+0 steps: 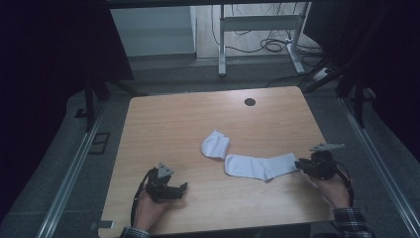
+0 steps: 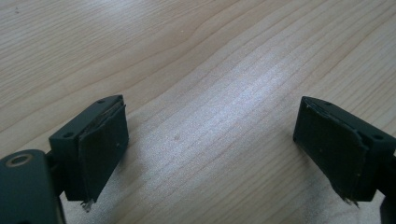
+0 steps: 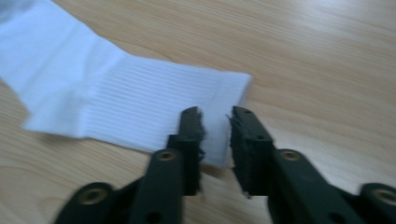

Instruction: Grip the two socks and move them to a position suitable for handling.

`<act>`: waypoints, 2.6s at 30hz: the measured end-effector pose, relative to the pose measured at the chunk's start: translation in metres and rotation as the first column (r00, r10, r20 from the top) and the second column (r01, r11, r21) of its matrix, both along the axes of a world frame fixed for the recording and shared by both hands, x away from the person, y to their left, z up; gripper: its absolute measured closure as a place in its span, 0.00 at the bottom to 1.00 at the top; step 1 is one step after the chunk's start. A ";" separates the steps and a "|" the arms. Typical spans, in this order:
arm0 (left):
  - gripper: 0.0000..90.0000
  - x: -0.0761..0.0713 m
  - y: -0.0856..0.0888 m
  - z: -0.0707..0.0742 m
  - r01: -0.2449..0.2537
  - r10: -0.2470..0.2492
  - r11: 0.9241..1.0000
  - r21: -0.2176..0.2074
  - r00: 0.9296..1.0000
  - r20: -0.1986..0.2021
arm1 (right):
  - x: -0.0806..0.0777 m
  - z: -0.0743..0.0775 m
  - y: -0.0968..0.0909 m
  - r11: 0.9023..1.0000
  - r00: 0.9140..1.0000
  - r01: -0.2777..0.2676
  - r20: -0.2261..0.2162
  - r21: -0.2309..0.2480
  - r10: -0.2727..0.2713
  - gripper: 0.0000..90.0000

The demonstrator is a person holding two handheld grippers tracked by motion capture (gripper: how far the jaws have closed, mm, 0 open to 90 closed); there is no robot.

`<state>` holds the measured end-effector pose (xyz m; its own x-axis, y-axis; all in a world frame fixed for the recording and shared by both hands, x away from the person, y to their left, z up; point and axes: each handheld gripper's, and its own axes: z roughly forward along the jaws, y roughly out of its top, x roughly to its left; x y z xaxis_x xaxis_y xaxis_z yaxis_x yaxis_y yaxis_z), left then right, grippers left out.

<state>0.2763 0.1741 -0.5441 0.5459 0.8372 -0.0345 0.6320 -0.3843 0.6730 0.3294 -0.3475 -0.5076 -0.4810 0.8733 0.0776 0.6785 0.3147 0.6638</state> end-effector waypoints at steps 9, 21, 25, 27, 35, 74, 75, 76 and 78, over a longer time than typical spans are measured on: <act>0.24 0.003 -0.009 0.009 0.000 0.000 1.000 0.029 1.000 -0.019 | -0.002 -0.001 -0.010 0.999 0.999 0.021 0.035 0.039 -0.023 0.58; 0.38 0.020 -0.076 0.029 0.141 -0.140 0.989 -0.036 0.990 0.023 | 0.000 -0.001 -0.004 1.000 0.998 0.014 0.055 0.022 -0.015 0.55; 0.47 0.030 -0.100 0.031 0.156 -0.154 0.987 -0.048 0.987 0.038 | 0.001 -0.001 -0.002 1.000 0.998 0.006 0.057 0.021 -0.007 0.57; 0.50 0.034 -0.108 0.032 0.154 -0.152 0.986 -0.063 0.987 0.044 | 0.002 -0.001 -0.001 1.000 0.998 0.004 0.058 0.028 -0.005 0.60; 0.65 0.045 -0.131 0.028 0.141 -0.137 0.985 -0.096 0.990 0.040 | 0.003 0.000 0.000 1.000 0.999 -0.009 0.049 0.017 0.008 0.74; 0.95 0.004 -0.087 0.049 0.142 -0.140 0.989 -0.048 0.989 0.044 | -0.016 0.018 0.055 0.982 0.981 -0.186 0.052 0.033 0.184 0.93; 0.95 0.001 -0.082 0.050 0.139 -0.138 0.989 -0.050 0.990 0.041 | -0.018 0.019 0.059 0.979 0.979 -0.199 0.053 0.032 0.197 0.93; 0.95 -0.002 -0.077 0.051 0.136 -0.134 0.989 -0.054 0.990 0.036 | -0.020 0.020 0.063 0.977 0.976 -0.211 0.054 0.035 0.209 0.93; 0.95 -0.008 -0.067 0.052 0.130 -0.129 0.990 -0.058 0.991 0.027 | -0.023 0.021 0.071 0.972 0.972 -0.234 0.048 0.037 0.232 0.93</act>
